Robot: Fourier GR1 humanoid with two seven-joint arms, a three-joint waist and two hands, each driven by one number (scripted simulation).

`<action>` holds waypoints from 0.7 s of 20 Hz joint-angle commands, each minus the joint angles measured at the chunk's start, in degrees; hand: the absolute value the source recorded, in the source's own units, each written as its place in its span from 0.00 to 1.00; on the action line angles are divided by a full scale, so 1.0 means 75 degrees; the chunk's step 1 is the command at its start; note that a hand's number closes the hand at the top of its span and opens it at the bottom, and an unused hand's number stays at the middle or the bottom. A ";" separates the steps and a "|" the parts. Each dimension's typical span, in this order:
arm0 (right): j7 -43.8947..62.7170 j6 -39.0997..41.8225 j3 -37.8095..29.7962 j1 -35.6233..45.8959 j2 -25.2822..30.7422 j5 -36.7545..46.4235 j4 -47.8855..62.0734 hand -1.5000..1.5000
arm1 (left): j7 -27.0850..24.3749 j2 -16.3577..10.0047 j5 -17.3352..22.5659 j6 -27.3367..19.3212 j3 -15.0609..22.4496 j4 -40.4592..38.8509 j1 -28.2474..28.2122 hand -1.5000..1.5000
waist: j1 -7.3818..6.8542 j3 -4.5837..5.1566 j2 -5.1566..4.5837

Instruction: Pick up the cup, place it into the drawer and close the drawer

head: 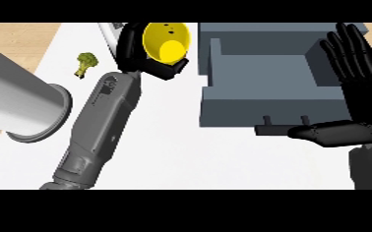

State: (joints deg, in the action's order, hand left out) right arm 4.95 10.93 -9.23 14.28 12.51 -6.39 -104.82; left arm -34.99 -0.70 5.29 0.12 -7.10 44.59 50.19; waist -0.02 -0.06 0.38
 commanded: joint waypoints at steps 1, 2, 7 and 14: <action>0.0450 -0.0061 0.0048 0.0151 0.0066 -0.0035 -0.0346 0.00 | 0.1325 0.0088 0.0344 -0.0662 0.0541 0.0667 0.0825 1.00 | 0.0055 0.0006 -0.0002; 0.0336 -0.0074 0.0084 -0.0010 -0.0002 0.0041 -0.0328 0.00 | 0.1339 0.0089 0.0404 -0.1003 0.0807 0.0585 0.0818 1.00 | 0.0084 0.0006 -0.0025; -0.0020 0.0026 0.0018 -0.0123 -0.0098 -0.0087 -0.0153 0.00 | 0.2221 0.0092 0.0553 -0.1875 0.0958 -0.0544 0.2451 1.00 | 0.0242 0.0003 -0.0073; 0.0152 -0.0016 0.0159 0.0394 -0.0051 0.0031 0.0061 0.00 | 0.2861 0.0093 0.1096 -0.2665 0.1845 -0.2286 0.3392 1.00 | 0.0474 0.0000 -0.0138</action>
State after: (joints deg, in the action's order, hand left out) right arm 4.74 11.46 -9.07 15.53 12.50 -6.77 -104.46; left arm -15.97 -0.03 10.81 -16.66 2.75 33.08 72.42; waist 2.62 -0.07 -0.48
